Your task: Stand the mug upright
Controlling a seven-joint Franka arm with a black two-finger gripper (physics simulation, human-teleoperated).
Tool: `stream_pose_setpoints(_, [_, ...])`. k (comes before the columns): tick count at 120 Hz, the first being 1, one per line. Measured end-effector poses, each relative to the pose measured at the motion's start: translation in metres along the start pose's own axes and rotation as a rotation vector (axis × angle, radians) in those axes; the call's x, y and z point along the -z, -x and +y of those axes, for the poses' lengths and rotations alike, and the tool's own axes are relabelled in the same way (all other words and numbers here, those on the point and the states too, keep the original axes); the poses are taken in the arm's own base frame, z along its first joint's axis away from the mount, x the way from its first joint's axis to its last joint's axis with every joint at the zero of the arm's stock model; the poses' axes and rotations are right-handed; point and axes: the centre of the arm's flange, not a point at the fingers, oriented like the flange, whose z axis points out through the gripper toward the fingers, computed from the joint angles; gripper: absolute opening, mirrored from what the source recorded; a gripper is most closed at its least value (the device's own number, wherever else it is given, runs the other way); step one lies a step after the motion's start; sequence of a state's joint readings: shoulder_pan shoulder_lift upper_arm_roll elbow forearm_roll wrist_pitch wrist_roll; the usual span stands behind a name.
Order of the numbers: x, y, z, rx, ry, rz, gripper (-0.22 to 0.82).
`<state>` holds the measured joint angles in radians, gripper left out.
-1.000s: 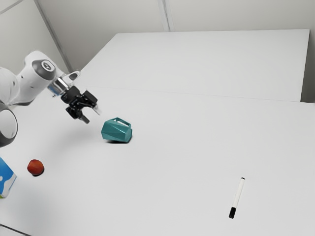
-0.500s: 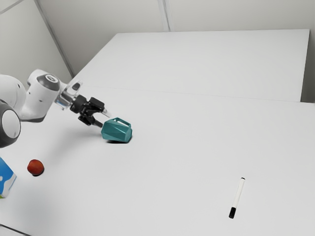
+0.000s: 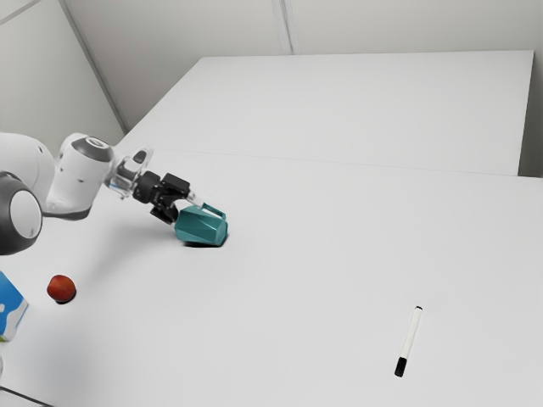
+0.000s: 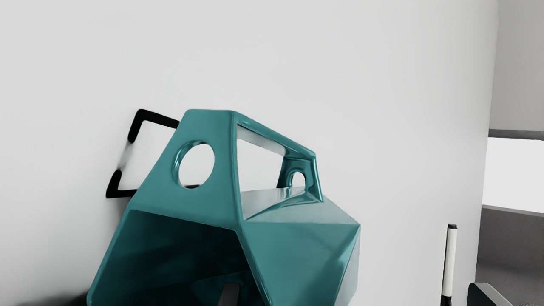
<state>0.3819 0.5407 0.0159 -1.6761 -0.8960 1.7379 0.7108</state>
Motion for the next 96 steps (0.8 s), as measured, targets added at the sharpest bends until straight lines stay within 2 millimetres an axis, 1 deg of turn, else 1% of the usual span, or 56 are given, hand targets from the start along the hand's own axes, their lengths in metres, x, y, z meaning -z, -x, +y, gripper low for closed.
stream_pose_setpoints(8, [-0.0029,-0.0004,0.0023,-0.008,0.020,0.002,0.56])
stream_pose_setpoints(14, [-0.0064,0.0014,0.0015,-0.008,0.035,0.001,0.52])
stream_pose_setpoints(23, [-0.0082,0.0025,0.0012,-0.011,0.049,0.002,0.40])
stream_pose_setpoints(42, [-0.0092,0.0026,0.0031,-0.027,0.062,0.004,0.10])
stream_pose_setpoints(54, [-0.0094,0.0026,0.0035,-0.035,0.065,0.004,-0.02])
stream_pose_setpoints(70, [-0.0094,0.0028,0.0041,-0.045,0.066,0.004,-0.11])
stream_pose_setpoints(96, [-0.0077,0.0071,0.0092,-0.056,0.063,0.004,-0.15])
